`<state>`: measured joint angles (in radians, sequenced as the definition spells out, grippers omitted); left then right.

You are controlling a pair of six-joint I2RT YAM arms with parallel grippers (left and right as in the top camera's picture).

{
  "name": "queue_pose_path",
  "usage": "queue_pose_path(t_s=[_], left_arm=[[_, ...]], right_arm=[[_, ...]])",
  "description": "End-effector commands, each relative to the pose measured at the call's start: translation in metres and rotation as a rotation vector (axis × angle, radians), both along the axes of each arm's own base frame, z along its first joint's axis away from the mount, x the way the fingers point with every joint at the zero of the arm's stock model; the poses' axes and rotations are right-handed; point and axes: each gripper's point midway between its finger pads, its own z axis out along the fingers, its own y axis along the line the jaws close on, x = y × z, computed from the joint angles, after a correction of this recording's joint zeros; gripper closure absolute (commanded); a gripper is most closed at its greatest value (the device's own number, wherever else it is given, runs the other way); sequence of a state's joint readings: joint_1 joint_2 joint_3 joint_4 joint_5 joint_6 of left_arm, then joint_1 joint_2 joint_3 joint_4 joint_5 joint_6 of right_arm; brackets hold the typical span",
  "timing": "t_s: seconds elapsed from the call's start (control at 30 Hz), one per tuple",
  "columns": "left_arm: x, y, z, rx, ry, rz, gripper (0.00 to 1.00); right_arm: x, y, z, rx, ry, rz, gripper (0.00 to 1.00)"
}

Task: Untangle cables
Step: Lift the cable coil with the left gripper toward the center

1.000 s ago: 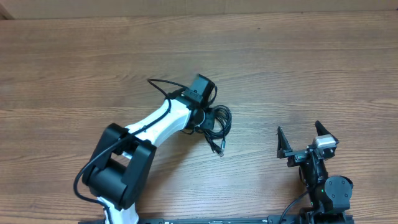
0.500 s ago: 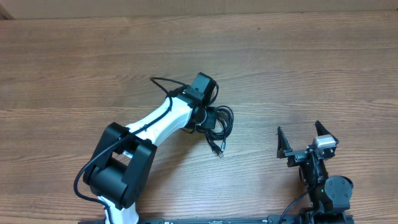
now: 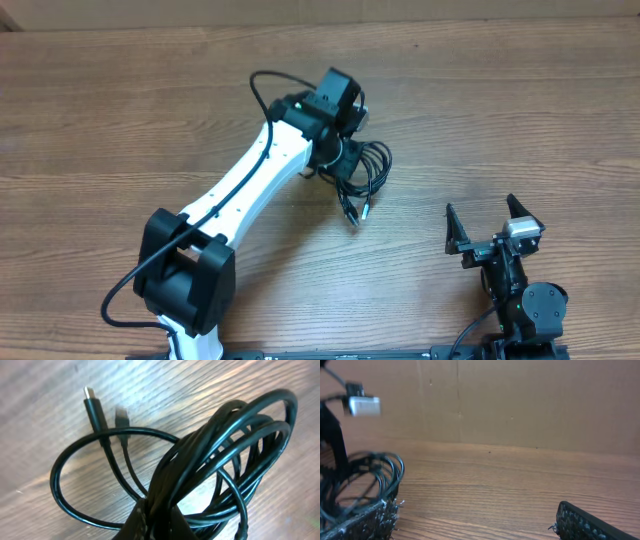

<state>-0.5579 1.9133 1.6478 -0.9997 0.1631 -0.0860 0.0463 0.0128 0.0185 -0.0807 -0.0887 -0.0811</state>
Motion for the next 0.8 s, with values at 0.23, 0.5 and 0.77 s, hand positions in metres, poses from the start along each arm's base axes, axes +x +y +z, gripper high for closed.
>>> queue_pose_path(t_s=[0.23,0.5,0.77], left_arm=[[0.022,-0.003,0.071,0.052,-0.249,-0.278,0.96],[0.032,0.006,0.074,0.137,-0.321,-0.343,0.96],[0.041,0.003,0.083,0.136,-0.368,-0.344,0.96]], right_arm=[[0.000,-0.002,-0.002,0.006,-0.002,-0.012,0.00],[0.002,-0.019,-0.003,0.000,0.003,-0.108,0.00],[0.002,-0.019,-0.003,0.000,0.003,-0.108,0.00]])
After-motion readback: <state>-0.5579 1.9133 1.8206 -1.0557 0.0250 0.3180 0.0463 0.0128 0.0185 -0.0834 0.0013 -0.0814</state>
